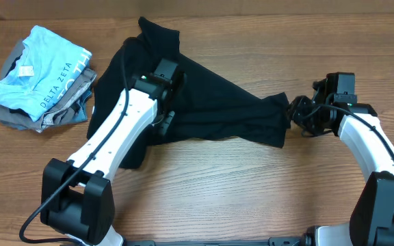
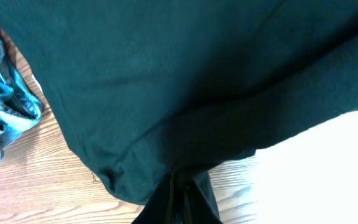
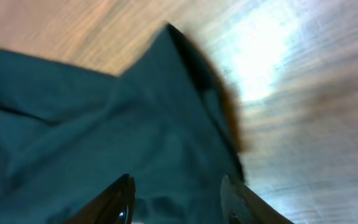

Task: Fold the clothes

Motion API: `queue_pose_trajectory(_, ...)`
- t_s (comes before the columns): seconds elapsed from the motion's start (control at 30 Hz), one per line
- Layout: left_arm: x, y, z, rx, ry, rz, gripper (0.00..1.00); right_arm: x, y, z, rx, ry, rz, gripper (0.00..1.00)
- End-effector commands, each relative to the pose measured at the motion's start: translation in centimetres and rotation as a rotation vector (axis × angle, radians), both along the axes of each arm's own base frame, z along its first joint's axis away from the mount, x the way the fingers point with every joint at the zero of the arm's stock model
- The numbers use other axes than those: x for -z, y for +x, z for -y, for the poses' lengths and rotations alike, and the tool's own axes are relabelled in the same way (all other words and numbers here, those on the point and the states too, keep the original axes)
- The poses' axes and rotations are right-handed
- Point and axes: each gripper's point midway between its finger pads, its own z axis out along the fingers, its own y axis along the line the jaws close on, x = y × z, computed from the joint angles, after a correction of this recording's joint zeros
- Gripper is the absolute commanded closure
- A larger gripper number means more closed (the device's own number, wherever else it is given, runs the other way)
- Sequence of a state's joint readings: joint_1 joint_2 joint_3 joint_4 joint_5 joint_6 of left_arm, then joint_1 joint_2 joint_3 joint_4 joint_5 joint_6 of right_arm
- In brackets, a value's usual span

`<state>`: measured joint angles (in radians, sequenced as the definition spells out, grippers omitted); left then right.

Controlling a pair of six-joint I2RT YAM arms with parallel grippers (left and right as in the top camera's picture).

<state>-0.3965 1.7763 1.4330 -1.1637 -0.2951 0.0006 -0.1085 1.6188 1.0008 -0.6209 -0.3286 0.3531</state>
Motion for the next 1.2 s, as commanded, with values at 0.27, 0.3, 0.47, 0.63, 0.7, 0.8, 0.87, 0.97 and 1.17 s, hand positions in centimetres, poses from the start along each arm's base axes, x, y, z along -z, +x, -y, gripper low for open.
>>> queue_pose_trajectory(0.27, -0.3, -0.4, -0.9, 0.004, 0.003, -0.021, 0.92, 3.0, -2.3, -0.7, -0.069, -0.006, -0.063, 0.49)
queue_pose_trajectory(0.3, -0.3, -0.4, -0.9, 0.004, 0.003, -0.021, 0.92, 3.4, -2.4, -0.9, -0.073, 0.006, -0.065, 0.47)
queue_pose_trajectory(0.47, -0.3, -0.4, -0.9, 0.004, 0.003, -0.021, 0.92, 4.8, -2.1, -1.5, -0.084, 0.046, -0.058, 0.61)
queue_pose_trajectory(0.63, -0.3, -0.8, -1.3, -0.001, 0.013, -0.036, 0.95, 3.9, -1.4, -2.2, -0.106, 0.085, -0.010, 0.92)
queue_pose_trajectory(0.7, -0.2, -1.2, -1.7, -0.018, 0.018, -0.053, 0.96, 3.2, -1.6, -2.4, -0.111, 0.097, -0.011, 0.96)
queue_pose_trajectory(0.8, -0.3, -1.8, -2.4, -0.045, 0.026, -0.080, 0.96, 1.4, -2.5, -2.1, -0.104, 0.088, -0.030, 0.96)
queue_pose_trajectory(0.87, -0.4, -2.4, -2.8, -0.072, 0.028, -0.097, 0.96, -0.1, -3.5, -2.0, -0.098, 0.076, -0.056, 0.96)
queue_pose_trajectory(0.97, -0.6, -3.5, -3.2, -0.088, 0.043, -0.132, 0.96, -3.2, -6.1, -1.8, -0.086, 0.056, -0.130, 0.96)
queue_pose_trajectory(1.17, -0.9, -4.5, -3.9, -0.105, 0.079, -0.164, 0.96, -8.2, -10.2, -2.0, -0.081, 0.058, -0.212, 0.96)
